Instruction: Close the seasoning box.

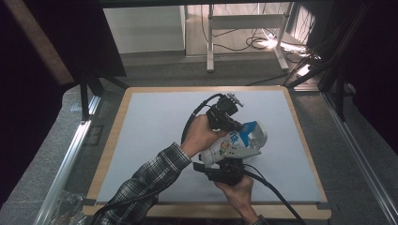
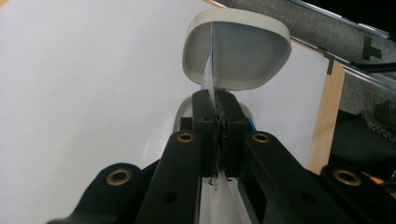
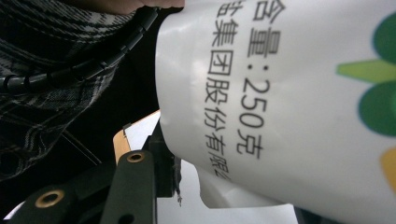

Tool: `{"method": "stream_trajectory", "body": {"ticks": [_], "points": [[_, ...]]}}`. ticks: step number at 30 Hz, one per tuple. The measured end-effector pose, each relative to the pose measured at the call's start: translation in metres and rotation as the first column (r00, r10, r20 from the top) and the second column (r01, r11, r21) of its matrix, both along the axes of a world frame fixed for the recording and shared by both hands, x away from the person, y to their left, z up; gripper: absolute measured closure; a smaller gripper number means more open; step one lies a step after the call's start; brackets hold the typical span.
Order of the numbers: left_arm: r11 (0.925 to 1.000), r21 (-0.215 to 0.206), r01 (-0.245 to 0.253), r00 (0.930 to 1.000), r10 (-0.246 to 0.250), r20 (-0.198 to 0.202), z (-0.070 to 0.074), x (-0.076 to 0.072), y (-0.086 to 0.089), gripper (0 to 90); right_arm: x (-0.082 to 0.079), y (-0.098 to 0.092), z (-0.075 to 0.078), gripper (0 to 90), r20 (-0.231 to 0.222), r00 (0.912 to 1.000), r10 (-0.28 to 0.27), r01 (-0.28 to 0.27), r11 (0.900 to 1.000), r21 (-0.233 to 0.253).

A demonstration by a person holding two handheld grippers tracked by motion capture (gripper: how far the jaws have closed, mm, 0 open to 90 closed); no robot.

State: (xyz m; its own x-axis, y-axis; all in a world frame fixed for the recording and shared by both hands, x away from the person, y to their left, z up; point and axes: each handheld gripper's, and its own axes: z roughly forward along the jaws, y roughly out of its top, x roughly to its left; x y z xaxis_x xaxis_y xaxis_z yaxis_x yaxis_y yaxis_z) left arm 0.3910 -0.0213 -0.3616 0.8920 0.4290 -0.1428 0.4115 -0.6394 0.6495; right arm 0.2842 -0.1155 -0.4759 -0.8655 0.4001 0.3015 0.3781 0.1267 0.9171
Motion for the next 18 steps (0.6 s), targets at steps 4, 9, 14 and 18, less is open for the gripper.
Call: {"method": "stream_trajectory", "body": {"ticks": [4, 9, 14, 18], "points": [[1.0, 0.002, 0.0, 1.0, 0.0, -0.001, 0.0002, 0.0002, -0.0002, 88.1, -0.0001, 0.0001, 0.0003, 56.1, -0.001, 1.0, 0.0, 0.0, 1.0, 0.0], [1.0, 0.004, -0.002, 1.0, 0.002, -0.004, 0.0005, 0.0004, -0.0004, 88.1, 0.0, 0.0001, 0.0005, 56.0, -0.002, 1.0, -0.001, 0.001, 1.0, 0.002], [1.0, 0.006, -0.003, 1.0, 0.004, -0.004, 0.0003, 0.0006, -0.0006, 88.1, -0.0001, 0.0002, 0.0005, 55.9, -0.002, 1.0, -0.001, 0.001, 1.0, 0.001], [1.0, 0.007, -0.002, 1.0, 0.002, -0.005, -0.0002, 0.0011, -0.0007, 88.2, -0.0001, 0.0006, 0.0002, 55.9, -0.002, 1.0, -0.002, 0.002, 1.0, 0.0]]}}
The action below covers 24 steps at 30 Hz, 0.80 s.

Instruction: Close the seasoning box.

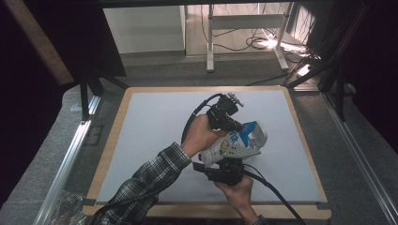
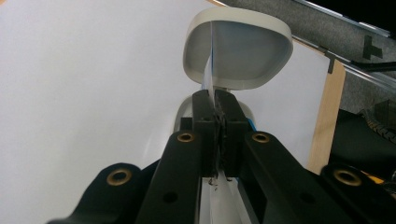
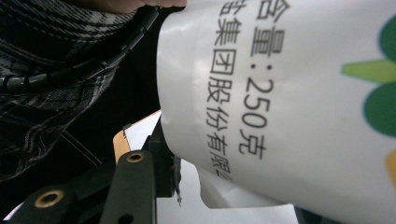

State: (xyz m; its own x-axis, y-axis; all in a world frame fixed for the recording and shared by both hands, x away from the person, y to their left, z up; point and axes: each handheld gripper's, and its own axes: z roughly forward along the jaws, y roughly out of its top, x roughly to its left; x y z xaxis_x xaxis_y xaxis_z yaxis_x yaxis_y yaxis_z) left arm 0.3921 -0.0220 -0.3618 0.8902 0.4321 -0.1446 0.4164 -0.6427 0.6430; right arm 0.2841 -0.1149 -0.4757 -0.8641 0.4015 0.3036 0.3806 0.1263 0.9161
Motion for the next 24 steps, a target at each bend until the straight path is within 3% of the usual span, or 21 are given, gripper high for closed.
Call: {"method": "stream_trajectory", "body": {"ticks": [24], "points": [[1.0, 0.001, -0.007, 1.0, 0.007, 0.002, 0.0009, -0.0002, -0.0002, 88.3, -0.001, 0.0013, 0.0005, 55.5, 0.008, 1.0, -0.002, 0.002, 1.0, -0.007]]}}
